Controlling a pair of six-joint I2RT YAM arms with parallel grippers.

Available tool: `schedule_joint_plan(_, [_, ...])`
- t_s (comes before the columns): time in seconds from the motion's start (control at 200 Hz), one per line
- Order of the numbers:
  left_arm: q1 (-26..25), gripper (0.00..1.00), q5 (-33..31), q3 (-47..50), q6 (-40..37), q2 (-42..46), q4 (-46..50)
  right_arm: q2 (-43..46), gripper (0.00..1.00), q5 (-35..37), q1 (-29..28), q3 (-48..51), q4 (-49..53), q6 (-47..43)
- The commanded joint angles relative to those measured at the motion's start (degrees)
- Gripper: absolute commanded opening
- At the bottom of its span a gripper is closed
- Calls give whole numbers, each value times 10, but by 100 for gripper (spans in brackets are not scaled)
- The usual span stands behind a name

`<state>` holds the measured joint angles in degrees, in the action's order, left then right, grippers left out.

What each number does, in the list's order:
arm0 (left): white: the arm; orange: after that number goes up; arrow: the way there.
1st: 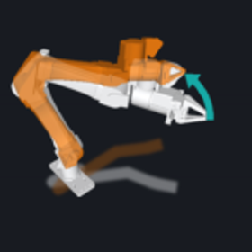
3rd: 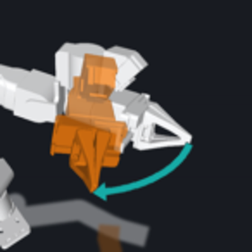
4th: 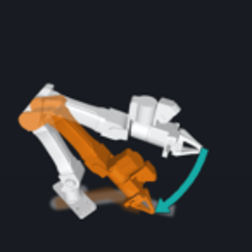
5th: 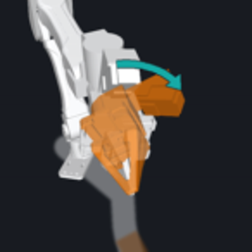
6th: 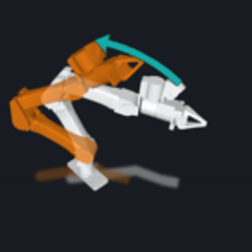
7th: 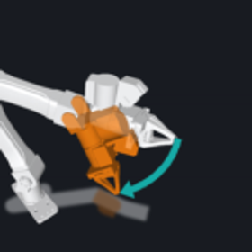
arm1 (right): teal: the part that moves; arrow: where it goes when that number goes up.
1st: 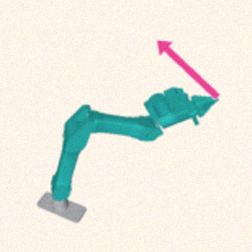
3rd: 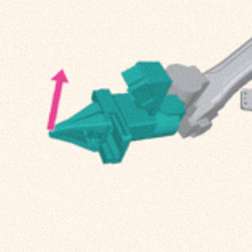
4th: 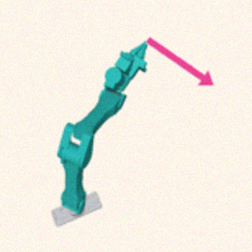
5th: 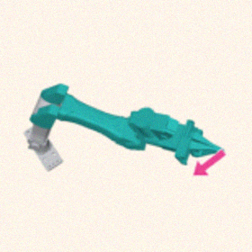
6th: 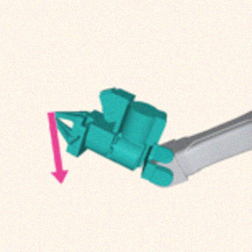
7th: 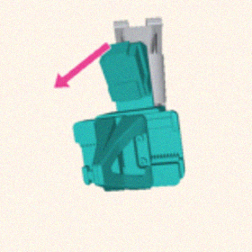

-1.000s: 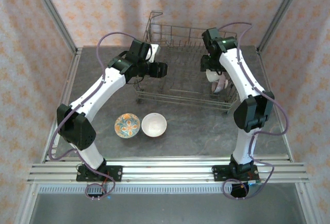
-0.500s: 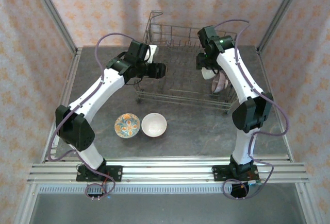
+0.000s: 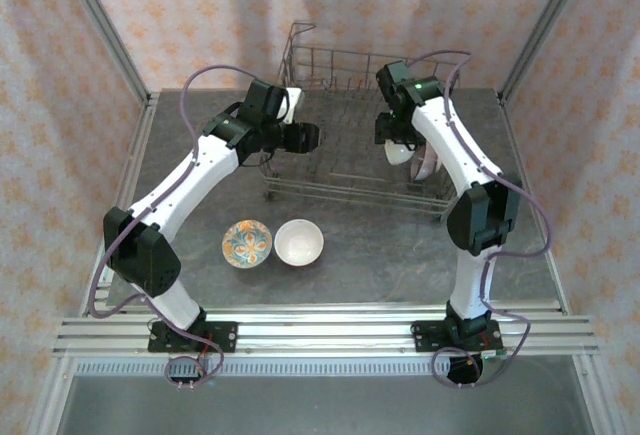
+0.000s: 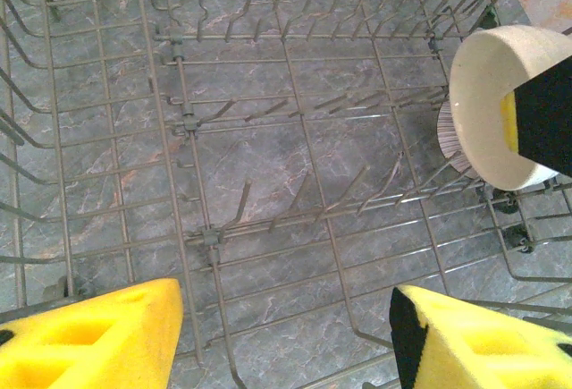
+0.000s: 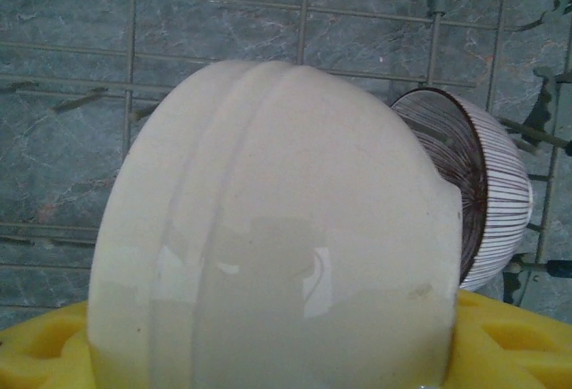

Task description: Load the bowls into the dish rack

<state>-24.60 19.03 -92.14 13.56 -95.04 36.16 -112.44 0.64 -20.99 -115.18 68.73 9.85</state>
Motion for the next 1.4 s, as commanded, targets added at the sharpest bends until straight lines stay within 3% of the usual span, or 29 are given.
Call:
schedule_joint_plan(0.0, [5,64,-3,10,5,8,-1,-15,55,13,-6,2,-10,18])
schedule_joint_plan(0.706, [10,64,-1,12,-4,6,10,-68,57,-4,-4,12,-41,88])
schedule_joint_plan(1.396, [13,64,5,26,-2,13,7,-50,61,-46,25,90,-107,98])
